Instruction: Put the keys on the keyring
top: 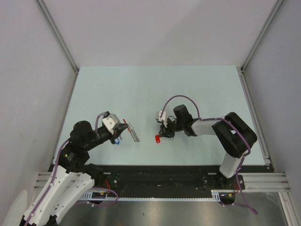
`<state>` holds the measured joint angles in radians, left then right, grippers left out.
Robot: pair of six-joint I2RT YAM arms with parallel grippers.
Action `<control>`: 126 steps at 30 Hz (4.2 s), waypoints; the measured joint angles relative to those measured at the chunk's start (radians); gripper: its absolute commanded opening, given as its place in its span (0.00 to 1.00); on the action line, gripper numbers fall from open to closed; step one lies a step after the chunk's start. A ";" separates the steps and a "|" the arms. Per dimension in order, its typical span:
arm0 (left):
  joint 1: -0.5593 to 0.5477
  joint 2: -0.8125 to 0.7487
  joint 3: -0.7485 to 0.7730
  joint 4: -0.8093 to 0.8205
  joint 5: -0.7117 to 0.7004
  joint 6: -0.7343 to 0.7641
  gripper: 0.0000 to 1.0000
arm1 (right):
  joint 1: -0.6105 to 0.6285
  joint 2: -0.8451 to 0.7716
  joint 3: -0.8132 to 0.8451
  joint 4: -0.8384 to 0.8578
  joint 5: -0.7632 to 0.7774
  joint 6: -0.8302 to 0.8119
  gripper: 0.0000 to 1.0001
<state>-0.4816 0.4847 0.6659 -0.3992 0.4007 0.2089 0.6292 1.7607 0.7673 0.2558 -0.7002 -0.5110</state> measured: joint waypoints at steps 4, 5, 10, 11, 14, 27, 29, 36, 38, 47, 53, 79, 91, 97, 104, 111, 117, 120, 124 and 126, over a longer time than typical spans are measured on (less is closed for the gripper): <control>0.001 0.000 0.000 0.000 0.000 0.000 0.00 | 0.003 0.003 0.003 0.000 0.007 -0.002 0.11; 0.001 0.000 0.000 0.000 0.000 0.000 0.00 | 0.004 0.003 0.004 0.001 0.008 -0.003 0.08; 0.001 0.000 0.000 0.000 0.001 0.000 0.00 | 0.004 0.003 0.006 -0.002 0.012 -0.006 0.00; 0.001 0.000 0.000 0.000 0.001 0.000 0.00 | 0.004 0.003 0.006 -0.003 0.012 -0.006 0.00; 0.001 0.000 0.000 0.000 0.003 0.000 0.00 | 0.005 0.003 0.007 -0.007 0.013 -0.005 0.00; 0.001 0.000 0.000 0.000 0.022 0.000 0.00 | 0.016 -0.063 0.006 -0.055 0.082 0.014 0.00; 0.001 0.000 0.000 0.000 0.022 0.000 0.00 | 0.018 -0.064 -0.005 -0.043 0.108 0.028 0.00; 0.001 0.000 0.000 0.000 0.022 0.000 0.00 | 0.021 -0.091 -0.077 0.025 0.226 0.100 0.00; 0.001 0.000 0.000 0.000 0.022 0.000 0.00 | 0.021 -0.093 -0.083 0.043 0.255 0.118 0.05; 0.001 0.000 0.000 0.000 0.022 0.000 0.00 | 0.023 -0.098 -0.096 0.072 0.281 0.140 0.28; 0.001 0.000 0.000 0.000 0.022 0.000 0.00 | 0.011 -0.101 -0.097 0.073 0.221 0.117 0.30; 0.001 0.018 0.000 -0.002 0.022 0.001 0.00 | -0.038 -0.038 -0.065 0.064 0.036 0.021 0.25; 0.001 0.019 0.000 -0.003 0.022 0.001 0.00 | -0.045 -0.036 -0.063 0.057 0.028 0.013 0.00; 0.001 0.020 0.000 -0.003 0.022 0.001 0.01 | -0.045 -0.041 -0.062 0.048 0.029 0.013 0.00; 0.001 0.042 0.000 -0.003 0.033 0.002 0.01 | -0.035 -0.132 -0.062 0.002 0.061 0.047 0.00; 0.001 0.130 0.002 -0.003 0.102 0.033 0.00 | 0.018 -0.305 -0.062 -0.067 0.160 0.085 0.00; 0.002 0.263 0.067 -0.011 0.231 0.088 0.00 | 0.072 -0.468 -0.060 -0.166 0.238 0.115 0.00; -0.002 0.317 0.107 -0.013 0.300 0.122 0.00 | 0.111 -0.536 -0.050 -0.244 0.285 0.119 0.00; -0.035 0.388 0.169 -0.026 0.367 0.188 0.00 | 0.169 -0.610 -0.010 -0.363 0.360 0.124 0.00; -0.059 0.427 0.203 -0.044 0.385 0.229 0.00 | 0.202 -0.643 0.017 -0.413 0.397 0.129 0.00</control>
<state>-0.5407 0.9115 0.8684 -0.4435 0.7860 0.4374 0.8310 1.1179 0.7841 -0.1570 -0.3031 -0.3820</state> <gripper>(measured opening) 0.008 0.009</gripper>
